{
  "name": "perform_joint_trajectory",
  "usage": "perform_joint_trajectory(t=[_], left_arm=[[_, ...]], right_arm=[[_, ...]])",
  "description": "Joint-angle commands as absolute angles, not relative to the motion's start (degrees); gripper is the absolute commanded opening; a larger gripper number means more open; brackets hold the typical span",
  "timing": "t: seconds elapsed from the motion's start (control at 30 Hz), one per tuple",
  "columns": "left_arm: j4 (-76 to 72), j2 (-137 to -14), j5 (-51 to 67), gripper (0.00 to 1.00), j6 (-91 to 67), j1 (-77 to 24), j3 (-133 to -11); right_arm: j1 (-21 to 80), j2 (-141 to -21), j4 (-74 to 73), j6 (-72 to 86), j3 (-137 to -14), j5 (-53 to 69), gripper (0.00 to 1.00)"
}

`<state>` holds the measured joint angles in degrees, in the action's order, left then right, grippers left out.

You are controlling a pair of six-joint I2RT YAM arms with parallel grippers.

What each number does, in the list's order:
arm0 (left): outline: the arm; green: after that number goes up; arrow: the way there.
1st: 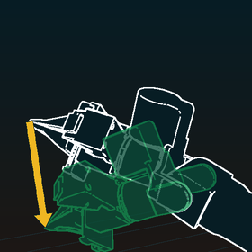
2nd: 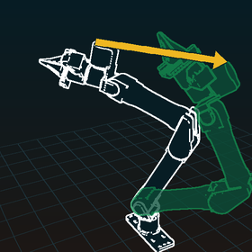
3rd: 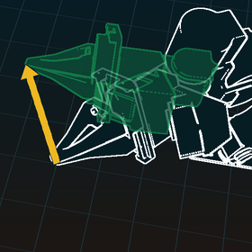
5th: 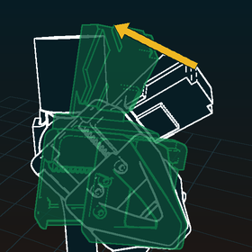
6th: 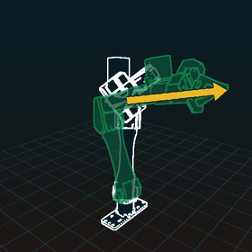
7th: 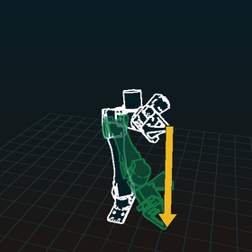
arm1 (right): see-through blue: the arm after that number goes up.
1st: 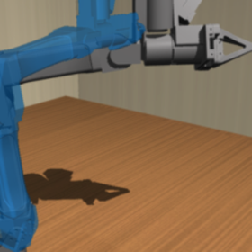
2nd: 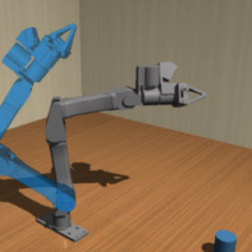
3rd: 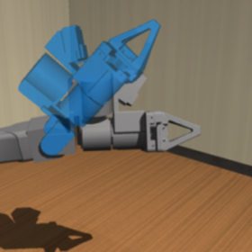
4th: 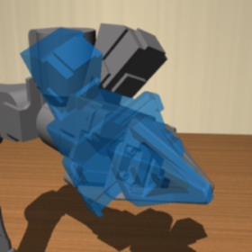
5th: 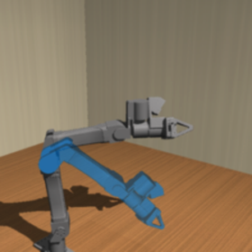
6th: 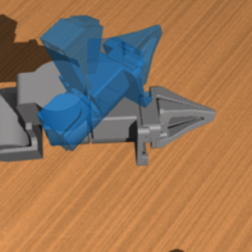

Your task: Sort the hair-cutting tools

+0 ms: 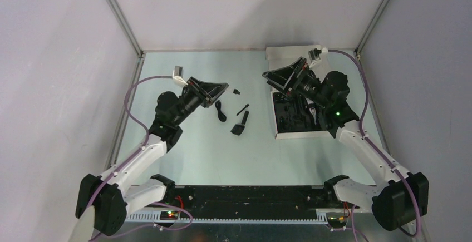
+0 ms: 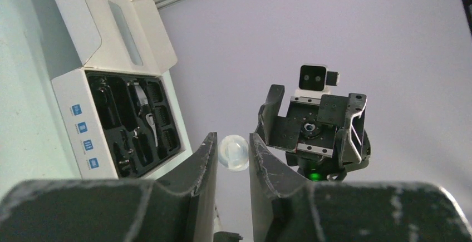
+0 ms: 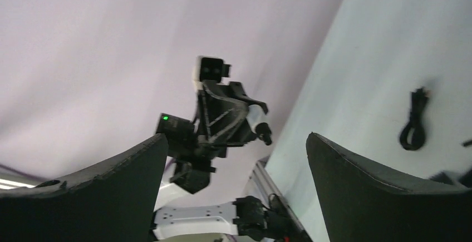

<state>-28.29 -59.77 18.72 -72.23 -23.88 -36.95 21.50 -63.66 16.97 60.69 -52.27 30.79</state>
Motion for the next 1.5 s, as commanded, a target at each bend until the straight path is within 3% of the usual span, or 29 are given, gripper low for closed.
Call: perform_joint_trajectory(t=[0.0, 0.33, 0.57, 0.77, 1.07, 1.47], left_arm=[[-33.9, -58.3, 16.9, 0.15, -77.4, -24.2, -35.4], [-38.4, -58.4, 15.5, 0.16, -82.7, -24.6, -33.3], [-39.0, -57.9, 15.2, 0.16, -83.6, -25.1, -33.1], [-42.0, -58.8, 14.7, 0.16, -86.4, -25.8, -32.0], [-47.0, -59.8, 11.9, 0.16, -91.1, -27.7, -29.8], [-52.6, -59.7, 3.3, 0.16, -100.3, -30.5, -25.9]], right_arm=[[21.2, -65.3, 26.5, 69.6, -52.6, 32.7, 0.99], [21.2, -69.0, 34.3, 79.5, -52.0, 33.9, 0.99], [21.2, -69.6, 38.7, 81.5, -51.8, 34.6, 0.87], [21.6, -67.9, 35.0, 75.7, -51.7, 31.9, 0.81], [24.4, -67.1, 30.1, 66.9, -51.8, 27.9, 0.62], [32.3, -68.4, 28.3, 57.9, -51.7, 23.0, 0.55]])
